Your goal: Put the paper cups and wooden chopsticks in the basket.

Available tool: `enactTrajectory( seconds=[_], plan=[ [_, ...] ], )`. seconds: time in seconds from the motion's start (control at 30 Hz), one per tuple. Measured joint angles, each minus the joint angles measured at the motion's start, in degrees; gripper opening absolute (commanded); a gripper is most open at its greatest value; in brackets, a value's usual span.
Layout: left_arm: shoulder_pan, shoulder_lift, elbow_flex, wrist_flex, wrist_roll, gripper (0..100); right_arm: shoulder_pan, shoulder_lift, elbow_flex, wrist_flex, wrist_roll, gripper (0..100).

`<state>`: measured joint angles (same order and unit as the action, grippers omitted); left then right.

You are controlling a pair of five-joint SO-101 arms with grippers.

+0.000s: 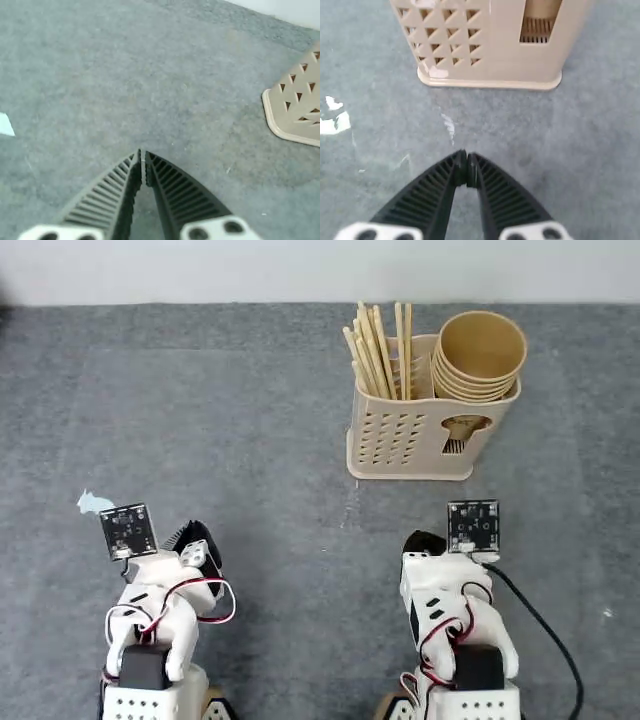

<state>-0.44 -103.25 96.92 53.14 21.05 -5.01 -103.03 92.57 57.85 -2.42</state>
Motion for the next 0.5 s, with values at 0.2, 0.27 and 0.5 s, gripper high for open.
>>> enactTrajectory(
  seconds=[0.2, 0.27, 0.5],
  plan=[
    [0.4, 0.0, 0.0, 5.5, -5.6, 1, 0.0, 0.4, 3.0, 1.9, -0.1, 0.9],
    [0.3, 0.0, 0.0, 7.6, -6.4, 1, -0.1, 0.4, 3.0, 4.0, -0.1, 1.0],
    [0.2, 0.0, 0.0, 13.7, -8.6, 1, -0.1, 0.4, 3.0, 12.4, -0.1, 0.9]
  ],
)
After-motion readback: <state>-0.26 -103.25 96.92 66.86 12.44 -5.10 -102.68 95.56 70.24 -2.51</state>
